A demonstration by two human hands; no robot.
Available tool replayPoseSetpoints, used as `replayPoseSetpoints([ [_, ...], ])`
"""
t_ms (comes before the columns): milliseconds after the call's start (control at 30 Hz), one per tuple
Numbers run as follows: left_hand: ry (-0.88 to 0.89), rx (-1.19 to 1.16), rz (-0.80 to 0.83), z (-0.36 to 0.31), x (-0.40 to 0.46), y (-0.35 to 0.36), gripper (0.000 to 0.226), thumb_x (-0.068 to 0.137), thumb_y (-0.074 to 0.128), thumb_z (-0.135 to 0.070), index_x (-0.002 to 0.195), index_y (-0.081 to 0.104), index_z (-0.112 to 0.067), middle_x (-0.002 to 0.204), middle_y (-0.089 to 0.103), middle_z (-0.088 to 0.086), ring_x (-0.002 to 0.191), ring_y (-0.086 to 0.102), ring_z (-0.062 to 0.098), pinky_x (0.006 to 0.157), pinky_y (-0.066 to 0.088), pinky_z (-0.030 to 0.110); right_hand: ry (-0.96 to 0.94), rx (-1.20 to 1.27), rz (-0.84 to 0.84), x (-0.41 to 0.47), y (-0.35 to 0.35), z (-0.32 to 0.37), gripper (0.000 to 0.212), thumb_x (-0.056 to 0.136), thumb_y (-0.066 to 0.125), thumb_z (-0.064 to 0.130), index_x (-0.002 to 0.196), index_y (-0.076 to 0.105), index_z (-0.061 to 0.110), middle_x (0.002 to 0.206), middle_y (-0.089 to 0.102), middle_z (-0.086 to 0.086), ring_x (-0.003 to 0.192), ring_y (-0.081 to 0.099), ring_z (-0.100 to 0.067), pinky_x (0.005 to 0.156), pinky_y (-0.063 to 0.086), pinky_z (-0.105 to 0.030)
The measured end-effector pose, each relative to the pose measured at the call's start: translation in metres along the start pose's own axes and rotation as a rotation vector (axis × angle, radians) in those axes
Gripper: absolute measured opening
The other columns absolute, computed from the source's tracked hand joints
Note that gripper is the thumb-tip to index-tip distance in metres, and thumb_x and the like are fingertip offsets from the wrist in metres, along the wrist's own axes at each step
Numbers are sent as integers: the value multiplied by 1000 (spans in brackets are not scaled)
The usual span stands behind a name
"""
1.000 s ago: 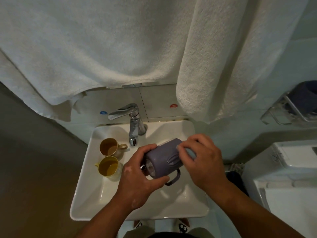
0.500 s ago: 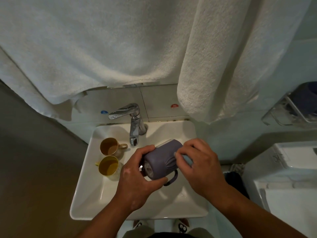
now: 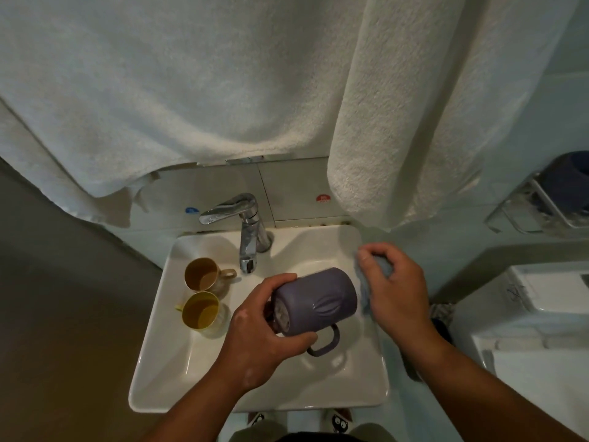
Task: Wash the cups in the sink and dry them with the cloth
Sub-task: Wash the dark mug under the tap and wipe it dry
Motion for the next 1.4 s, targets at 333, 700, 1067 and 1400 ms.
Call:
replayPoseSetpoints([
  [333,-33,53,49,3,4,7,82,53,99,-31,124,58,-40,116,66,-21,104,68,8,78,63,32,-559,-296,296,-67,65,39,36,102,39,48,123,61,29,127,61,5,120,55,-13,108,41,-48],
  [700,-12,110,53,-6,8,9,79,53,98,-31,121,59,-39,110,66,-25,100,67,2,74,61,25,-522,-241,254,-53,64,37,33,99,48,41,121,69,30,125,66,8,121,54,-9,108,41,-47],
  [1067,25,116,45,-13,7,10,80,53,97,-36,123,57,-39,112,66,-26,104,66,2,76,61,24,-474,-230,248,-48,62,38,35,99,45,42,122,68,30,128,64,9,124,53,-10,108,42,-44],
  [1400,-19,62,56,-1,12,9,100,59,97,-37,140,40,-44,128,56,-28,117,59,0,88,58,24,190,205,62,-20,32,-9,45,94,65,36,136,49,32,105,56,21,87,62,10,59,47,-4],
])
Point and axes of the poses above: each hand's wrist, its own x-axis towards the middle knuckle, its own y-axis out of the palm, z = x × y, the point moved 9 cm from there along x, towards the middle knuckle
